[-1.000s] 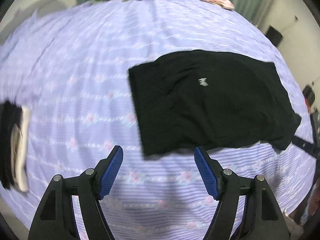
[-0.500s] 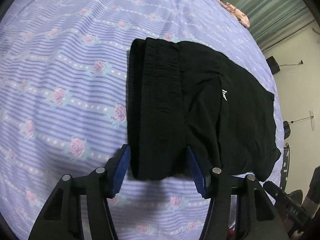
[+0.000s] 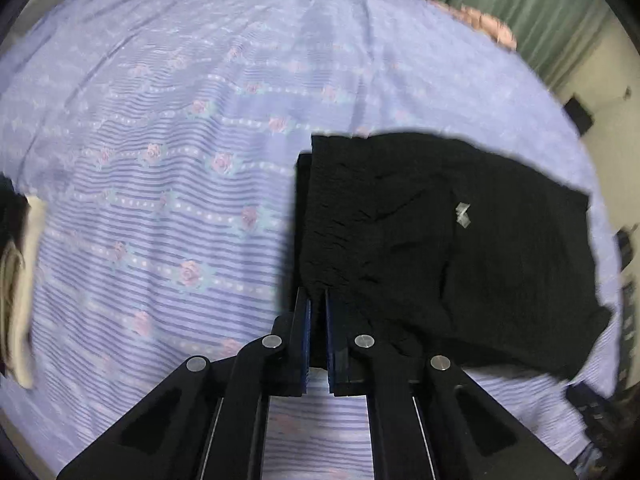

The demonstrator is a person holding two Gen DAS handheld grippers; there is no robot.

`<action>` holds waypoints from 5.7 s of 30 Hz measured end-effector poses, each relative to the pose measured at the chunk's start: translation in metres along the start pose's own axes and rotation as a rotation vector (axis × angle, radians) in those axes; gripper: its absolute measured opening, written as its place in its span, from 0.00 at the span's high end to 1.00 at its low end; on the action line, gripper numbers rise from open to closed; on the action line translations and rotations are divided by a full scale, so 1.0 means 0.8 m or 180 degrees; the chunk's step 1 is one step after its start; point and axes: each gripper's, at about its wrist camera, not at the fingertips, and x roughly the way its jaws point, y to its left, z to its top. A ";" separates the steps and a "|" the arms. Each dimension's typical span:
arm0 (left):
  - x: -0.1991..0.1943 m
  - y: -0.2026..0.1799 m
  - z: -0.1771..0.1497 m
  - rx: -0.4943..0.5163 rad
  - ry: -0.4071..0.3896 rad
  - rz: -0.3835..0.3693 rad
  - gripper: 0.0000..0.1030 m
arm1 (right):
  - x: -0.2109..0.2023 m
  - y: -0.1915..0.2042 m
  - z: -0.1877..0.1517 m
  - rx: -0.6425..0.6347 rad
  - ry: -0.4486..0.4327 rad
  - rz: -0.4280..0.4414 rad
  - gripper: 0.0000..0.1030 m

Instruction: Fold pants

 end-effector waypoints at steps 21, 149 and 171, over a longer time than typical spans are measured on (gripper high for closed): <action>0.010 -0.010 0.082 0.0561 -0.0293 -0.0123 0.37 | -0.027 0.023 0.051 -0.0159 -0.0478 -0.0017 0.48; 0.049 -0.604 -0.003 0.1900 -0.0029 -0.0480 0.57 | -0.076 -0.317 0.012 0.1325 -0.0727 -0.0701 0.27; 0.012 -0.410 -0.007 0.1430 0.0003 -0.0635 0.14 | -0.067 -0.277 0.083 0.0756 -0.1098 -0.0172 0.27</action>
